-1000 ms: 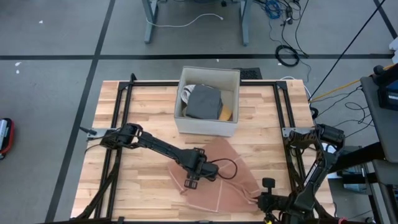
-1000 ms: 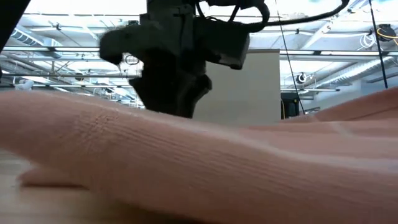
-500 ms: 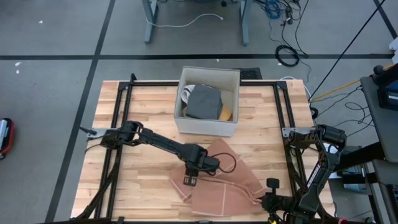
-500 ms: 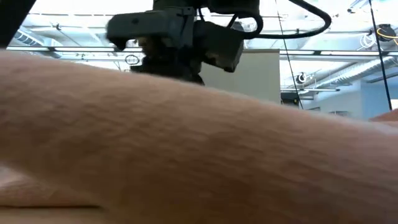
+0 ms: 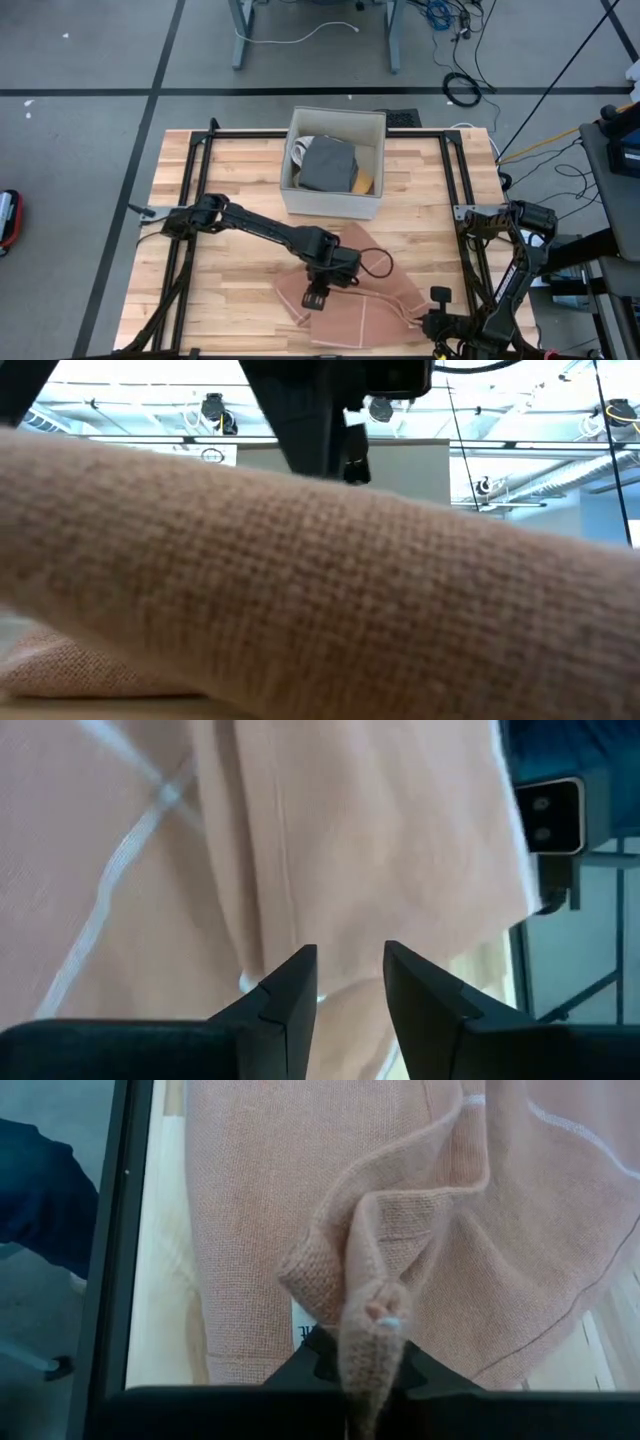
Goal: Fold towel
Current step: Fold the brown towel with white checkered lines
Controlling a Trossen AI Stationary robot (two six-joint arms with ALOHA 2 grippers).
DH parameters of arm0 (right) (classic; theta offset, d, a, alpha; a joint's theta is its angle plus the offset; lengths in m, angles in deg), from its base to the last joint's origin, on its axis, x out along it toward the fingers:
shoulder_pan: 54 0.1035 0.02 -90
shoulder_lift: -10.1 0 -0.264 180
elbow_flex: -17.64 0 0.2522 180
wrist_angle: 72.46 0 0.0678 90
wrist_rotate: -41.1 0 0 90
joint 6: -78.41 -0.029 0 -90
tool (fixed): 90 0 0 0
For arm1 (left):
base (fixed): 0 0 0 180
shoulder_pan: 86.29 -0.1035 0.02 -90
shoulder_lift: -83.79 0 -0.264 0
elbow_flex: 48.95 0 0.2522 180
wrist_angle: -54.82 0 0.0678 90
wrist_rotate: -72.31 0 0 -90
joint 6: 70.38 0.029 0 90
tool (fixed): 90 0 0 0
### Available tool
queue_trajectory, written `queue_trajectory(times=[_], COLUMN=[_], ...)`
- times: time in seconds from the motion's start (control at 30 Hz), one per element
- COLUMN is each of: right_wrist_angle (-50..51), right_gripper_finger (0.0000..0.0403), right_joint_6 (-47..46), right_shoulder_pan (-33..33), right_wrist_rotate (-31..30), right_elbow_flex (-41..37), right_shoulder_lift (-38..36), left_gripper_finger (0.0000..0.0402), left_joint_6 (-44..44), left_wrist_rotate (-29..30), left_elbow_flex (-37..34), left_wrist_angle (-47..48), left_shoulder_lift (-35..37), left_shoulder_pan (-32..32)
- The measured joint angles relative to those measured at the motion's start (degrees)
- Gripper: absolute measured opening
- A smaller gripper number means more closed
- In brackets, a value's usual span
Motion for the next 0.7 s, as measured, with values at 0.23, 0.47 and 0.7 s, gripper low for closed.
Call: queue_trajectory(times=[0.23, 0.47, 0.7], right_wrist_angle=[-0.27, -0.26, -0.28], right_gripper_finger=[0.0, 0.0, 0.0], right_joint_6=[0.4, 0.94, 1.49], right_shoulder_pan=[0.38, 0.84, 0.84], right_wrist_rotate=[-0.22, -0.75, -0.77], right_elbow_flex=[0.0, 0.0, 0.0], right_shoulder_lift=[0.0, 0.0, 0.0], left_gripper_finger=[0.0121, 0.0121, 0.0121], left_joint_6=[-1.59, -3.76, -3.59], left_wrist_rotate=[0.62, -2.78, -3.89], left_elbow_flex=[-3.7, -10.2, -10.38], left_wrist_angle=[0.65, -6.83, -10.91], left_shoulder_lift=[0.0, -0.02, -0.02], left_shoulder_pan=[-0.08, -0.49, -0.56])
